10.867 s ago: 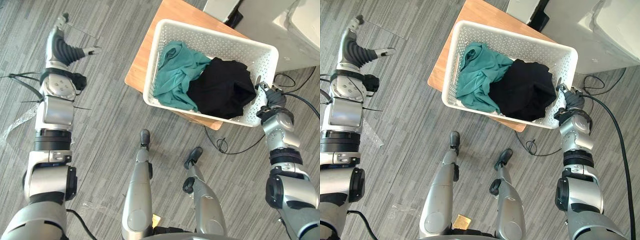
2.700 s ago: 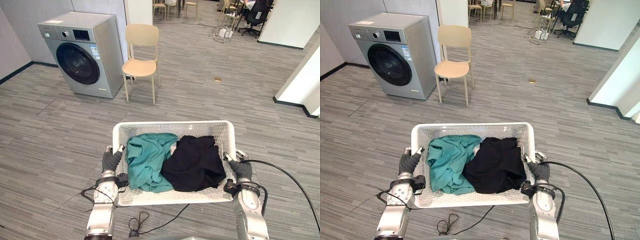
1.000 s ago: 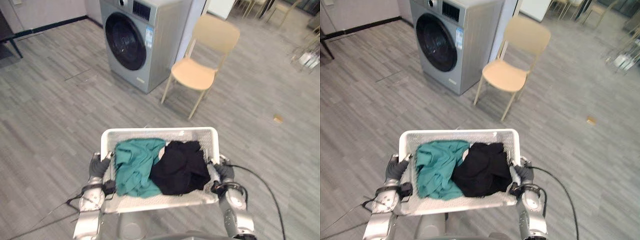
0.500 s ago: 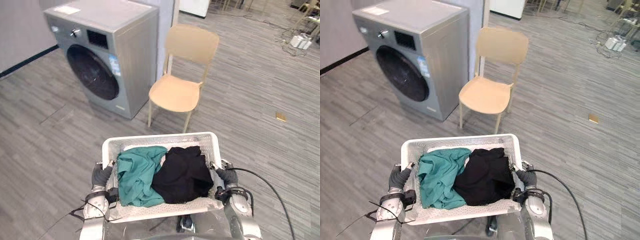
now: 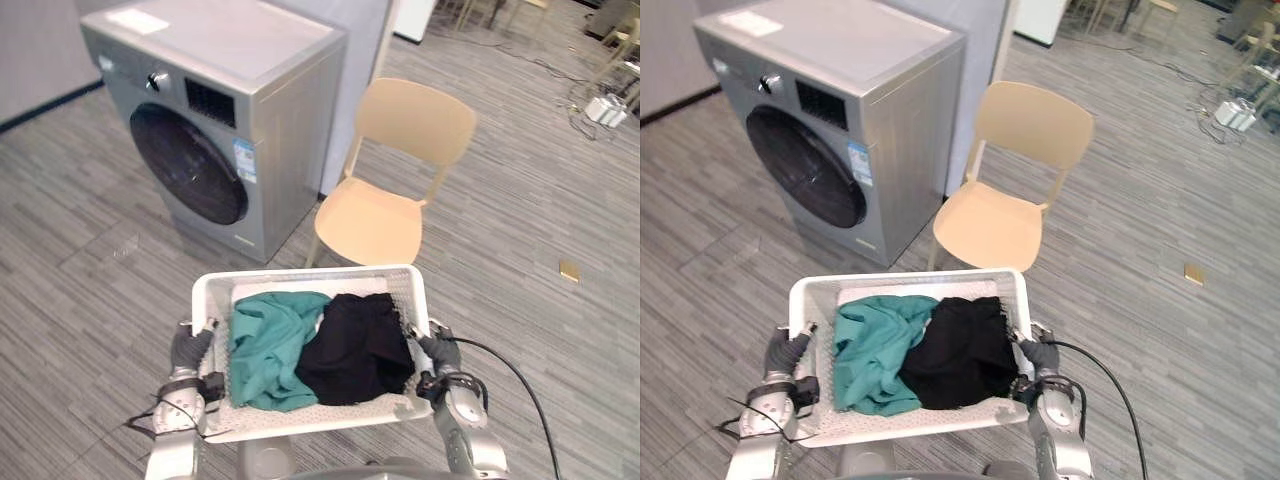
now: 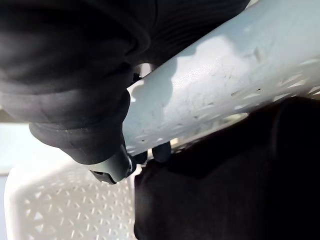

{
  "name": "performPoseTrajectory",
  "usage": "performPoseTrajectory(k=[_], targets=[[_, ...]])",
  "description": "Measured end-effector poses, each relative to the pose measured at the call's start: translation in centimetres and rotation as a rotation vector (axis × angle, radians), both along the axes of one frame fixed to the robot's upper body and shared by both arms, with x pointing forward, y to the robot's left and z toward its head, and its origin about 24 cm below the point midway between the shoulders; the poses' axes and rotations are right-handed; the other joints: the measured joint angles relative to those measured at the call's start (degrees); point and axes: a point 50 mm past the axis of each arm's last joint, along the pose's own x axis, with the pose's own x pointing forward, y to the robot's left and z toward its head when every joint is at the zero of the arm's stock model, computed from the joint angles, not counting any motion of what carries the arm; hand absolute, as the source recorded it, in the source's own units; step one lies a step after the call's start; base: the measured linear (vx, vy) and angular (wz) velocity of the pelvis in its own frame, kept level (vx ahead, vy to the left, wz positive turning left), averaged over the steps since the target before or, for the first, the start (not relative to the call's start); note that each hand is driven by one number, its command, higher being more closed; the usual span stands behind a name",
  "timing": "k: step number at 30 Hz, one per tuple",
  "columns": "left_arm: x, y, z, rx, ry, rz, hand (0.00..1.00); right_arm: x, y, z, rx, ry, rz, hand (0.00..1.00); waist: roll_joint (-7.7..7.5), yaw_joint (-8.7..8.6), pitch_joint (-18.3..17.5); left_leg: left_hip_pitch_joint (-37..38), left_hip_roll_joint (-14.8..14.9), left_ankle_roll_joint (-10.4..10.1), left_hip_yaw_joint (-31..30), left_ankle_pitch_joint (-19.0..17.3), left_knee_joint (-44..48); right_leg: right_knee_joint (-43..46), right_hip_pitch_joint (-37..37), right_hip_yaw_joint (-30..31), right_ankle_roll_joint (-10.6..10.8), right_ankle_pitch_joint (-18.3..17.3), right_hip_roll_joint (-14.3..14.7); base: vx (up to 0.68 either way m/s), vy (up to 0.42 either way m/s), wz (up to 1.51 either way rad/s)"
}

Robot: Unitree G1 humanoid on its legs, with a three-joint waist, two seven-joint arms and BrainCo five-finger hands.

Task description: Pick up the laundry basket with both hands and put the clothes into the washing machine.

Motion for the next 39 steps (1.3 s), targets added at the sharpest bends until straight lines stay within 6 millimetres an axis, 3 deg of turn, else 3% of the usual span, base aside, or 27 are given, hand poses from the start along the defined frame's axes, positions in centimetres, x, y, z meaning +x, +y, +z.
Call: performPoseTrajectory(k=[2, 3, 5, 6, 7, 8, 9, 10, 12, 14, 15, 16, 17, 19, 21, 22, 23, 24, 26, 27, 29, 32, 33, 34, 35, 36, 39], targets=[[0.1, 0.1, 0.4, 0.008, -0.018, 0.012, 1.00, 0.5, 0.2, 0.4, 0.001, -0.018, 0.006, 1.00, -0.76, 0.63, -0.47, -1.42, -2.64, -0.16, -4.55, -3.50, 5.30, 1.79, -0.25, 1.40, 1.07, -1.65, -1.17, 0.15, 0.187, -0.15], [0.4, -0.1, 0.8, 0.010, -0.036, 0.003, 1.00, 0.7, 0.0, 0.6, 0.000, -0.034, 0.000, 1.00, -0.62, 1.03, -0.52, -1.08, -4.24, 0.24, -7.20, -7.52, 6.22, 3.75, -1.20, 2.07, 1.29, -2.45, -1.97, 0.11, 0.218, -0.35], [0.5, 0.0, 1.0, 0.021, -0.041, -0.005, 1.00, 0.7, 0.2, 0.4, 0.013, -0.026, -0.006, 1.00, -1.05, 1.40, -0.49, -0.47, -4.88, 1.36, -6.13, -11.13, 7.13, 13.92, -6.51, 3.23, 1.31, -2.35, -3.86, 0.09, 0.243, -0.54], [0.3, 0.5, 1.0, 0.045, -0.029, -0.007, 1.00, 0.6, 0.7, 0.1, 0.029, -0.012, -0.002, 1.00, -1.44, 1.53, -0.10, 1.48, -4.82, 2.13, -3.71, -12.22, 7.13, 23.96, -11.59, 3.63, 5.01, -0.09, -6.26, 0.12, 0.218, -0.80], [0.1, 1.0, 1.1, 0.066, -0.019, -0.006, 1.00, 0.5, 1.3, -0.3, 0.047, 0.007, 0.002, 1.00, -2.02, 1.51, -0.10, 4.50, -4.39, 2.67, -1.53, -13.51, 7.06, 30.82, -14.60, 3.61, 7.23, 4.15, -8.26, 0.15, 0.191, -0.80], [0.0, 1.2, 1.1, 0.074, -0.016, -0.005, 1.00, 0.4, 1.5, -0.5, 0.052, 0.017, 0.004, 1.00, -2.13, 1.51, -0.17, 6.12, -3.88, 2.95, -0.52, -14.13, 6.84, 32.83, -15.30, 3.44, 6.86, 6.18, -8.83, 0.17, 0.152, -0.89], [-0.2, 1.4, 1.4, 0.090, -0.018, -0.006, 1.00, 0.4, 1.8, -0.6, 0.056, 0.020, 0.015, 1.00, -2.50, 1.47, -0.44, 9.16, -3.32, 4.16, 2.16, -14.80, 5.81, 35.87, -16.66, 2.34, 4.97, 7.91, -10.32, 0.18, 0.093, -0.93], [-0.3, 1.5, 1.8, 0.101, -0.032, -0.005, 1.00, 0.6, 2.0, -0.4, 0.057, 0.007, 0.022, 1.00, -2.63, 1.36, -0.56, 11.20, -2.64, 5.08, 4.12, -15.35, 4.61, 37.47, -18.35, -0.11, 2.04, 3.40, -10.77, 0.17, 0.067, -0.93], [-0.2, 1.4, 2.1, 0.102, -0.051, 0.004, 1.00, 0.9, 1.9, 0.0, 0.052, -0.011, 0.023, 1.00, -2.18, 0.84, -0.95, 13.02, -1.71, 5.10, 7.10, -15.94, 3.02, 34.21, -21.55, -5.04, -2.40, -1.83, -9.59, 0.16, 0.009, -0.84], [-0.2, 1.2, 2.0, 0.089, -0.051, 0.010, 1.00, 1.0, 1.6, 0.0, 0.041, -0.012, 0.024, 1.00, -0.98, 0.79, -1.66, 14.39, 0.25, 4.27, 10.90, -16.23, 2.42, 24.17, -24.22, -9.49, -4.76, -1.44, -6.87, 0.24, -0.008, -0.74], [-0.3, 1.2, 1.8, 0.078, -0.048, 0.018, 1.00, 1.0, 1.5, 0.0, 0.031, -0.011, 0.028, 1.00, -0.28, 0.73, -1.72, 15.71, 0.88, 3.53, 12.12, -16.76, 2.53, 15.26, -24.51, -11.40, -7.17, 1.20, -5.20, 0.29, -0.017, -0.25], [-0.4, 1.2, 1.4, 0.066, -0.035, 0.026, 1.00, 0.8, 1.6, -0.2, 0.031, -0.004, 0.033, 1.00, -0.31, -0.63, -2.36, 16.58, 0.68, 2.93, 10.71, -17.08, 2.94, 11.38, -22.63, -10.64, -7.45, 9.56, -2.99, 0.37, -0.005, -0.12], [-0.3, 1.0, 0.8, 0.049, -0.016, 0.025, 1.00, 0.6, 1.2, -0.3, 0.015, 0.004, 0.033, 1.00, 2.13, -0.75, -2.58, 17.31, 1.20, 2.38, 9.26, -16.79, 2.53, 11.35, -21.66, -10.55, -7.56, 9.36, -1.97, 0.33, -0.011, -0.05], [-0.3, 0.6, 0.4, 0.029, -0.006, 0.028, 1.00, 0.6, 0.8, -0.3, -0.005, 0.002, 0.039, 1.00, 2.61, -0.31, -3.73, 18.45, 1.21, 0.26, 7.18, -15.53, 3.07, 12.16, -21.36, -9.20, -7.29, 7.10, -1.07, 0.29, -0.041, -0.28], [-0.1, 0.0, 0.3, 0.006, -0.016, 0.029, 1.00, 0.5, 0.3, 0.1, -0.022, -0.011, 0.035, 1.00, 5.12, -1.16, -3.78, 14.49, 2.77, 1.67, 3.61, -11.13, 13.55, 13.34, -19.36, -10.45, -7.17, 4.27, -0.12, 0.34, -0.099, -0.09], [-0.1, -0.1, 0.2, 0.001, -0.014, 0.030, 1.00, 0.2, 0.1, 0.2, -0.025, -0.018, 0.030, 1.00, 5.68, -1.51, -3.57, 12.15, 3.97, 3.20, 3.07, -5.90, 20.00, 13.32, -17.56, -10.47, -7.26, 3.19, 0.40, 0.30, -0.123, -0.09], [-0.1, -0.2, 0.2, 0.003, -0.008, 0.019, 1.00, -0.6, -0.1, 0.1, -0.019, -0.010, 0.018, 1.00, 5.40, -1.40, -3.66, 9.80, 5.87, 4.36, 3.14, 5.83, 26.74, 10.16, -12.88, -9.38, -7.64, 2.16, 1.43, 0.40, -0.075, -0.10], [-0.1, -0.2, 0.2, 0.007, -0.008, 0.012, 1.00, -0.8, -0.2, 0.0, -0.018, -0.011, 0.014, 1.00, 5.37, -1.25, -3.94, 8.96, 6.52, 4.43, 3.09, 9.22, 28.24, 8.40, -11.34, -9.36, -7.67, 2.19, 1.96, 0.37, -0.045, -0.13], [0.6, -0.3, 0.4, 0.018, -0.019, -0.010, 1.00, -0.7, -0.6, 0.1, -0.023, -0.014, -0.007, 1.00, 5.07, -1.17, -4.72, 5.42, 9.04, 4.70, 3.48, 1.85, 30.00, 4.77, -9.10, -9.05, -7.46, 2.50, 2.95, 0.33, 0.025, -0.11], [0.8, -0.3, 0.4, 0.017, -0.018, -0.010, 1.00, -0.7, -0.7, 0.1, -0.019, -0.014, -0.009, 1.00, 4.73, -1.06, -4.76, 4.85, 9.42, 4.47, 4.04, 0.03, 28.35, 4.08, -8.71, -8.87, -7.30, 2.62, 2.92, 0.33, 0.041, -0.20], [0.9, -0.2, 0.1, 0.016, -0.006, -0.012, 1.00, -0.7, -0.7, 0.0, -0.017, -0.008, -0.010, 1.00, 3.41, -0.69, -4.74, 4.77, 9.74, 2.23, 5.13, -3.97, 19.18, 1.51, -6.91, -7.41, -6.24, 3.43, 2.50, 0.27, 0.079, -0.27], [1.0, -0.4, 0.1, 0.014, -0.005, -0.019, 1.00, -0.6, -0.8, -0.2, -0.019, 0.000, -0.015, 1.00, 2.01, -0.57, -4.77, 5.28, 6.28, -0.14, 1.18, -3.43, -3.23, -1.42, -4.96, -5.60, -3.25, 5.23, -0.48, 0.25, 0.298, -0.28], [1.0, -0.4, 0.0, 0.012, -0.003, -0.021, 1.00, -0.5, -0.9, -0.4, -0.019, 0.007, -0.015, 1.00, 2.18, -0.44, -4.85, 7.02, 4.19, -0.78, -1.77, 3.17, -11.52, -3.25, -3.82, -4.16, -1.05, 6.48, -1.70, 0.24, 0.467, -0.36], [0.9, 0.1, -0.1, 0.032, 0.012, -0.021, 1.00, -0.7, -0.1, -1.2, 0.009, 0.042, -0.015, 1.00, 0.14, -0.51, -5.16, 8.08, 0.70, -1.98, -1.09, 3.50, -11.33, -7.01, -2.20, -2.89, 0.24, 8.67, -3.91, 0.20, 0.399, -0.23], [0.9, 0.3, 0.0, 0.044, 0.013, -0.023, 1.00, -0.7, 0.2, -1.2, 0.020, 0.044, -0.014, 1.00, -0.36, -0.92, -5.36, 7.71, -0.30, -1.26, -1.12, 3.00, -10.24, -8.15, -1.61, -2.76, 0.16, 9.44, -4.38, 0.16, 0.243, 0.04], [1.0, 0.6, 0.2, 0.055, 0.006, -0.020, 1.00, -0.4, 0.6, -1.0, 0.024, 0.034, -0.003, 1.00, -0.42, -1.74, -5.36, 6.74, -0.84, -0.44, -1.18, 1.19, -7.10, -8.68, -0.97, -2.78, 0.44, 10.94, -4.45, 0.14, 0.311, -0.03], [1.0, 0.9, 0.4, 0.062, -0.007, -0.001, 1.00, 0.3, 0.8, -0.5, 0.005, 0.008, 0.020, 1.00, 0.13, -0.29, -5.38, 6.64, -2.36, -0.03, -0.88, -3.95, -0.65, -6.97, -1.44, -1.33, 1.28, 12.07, -6.32, 0.07, 0.325, -0.41]])
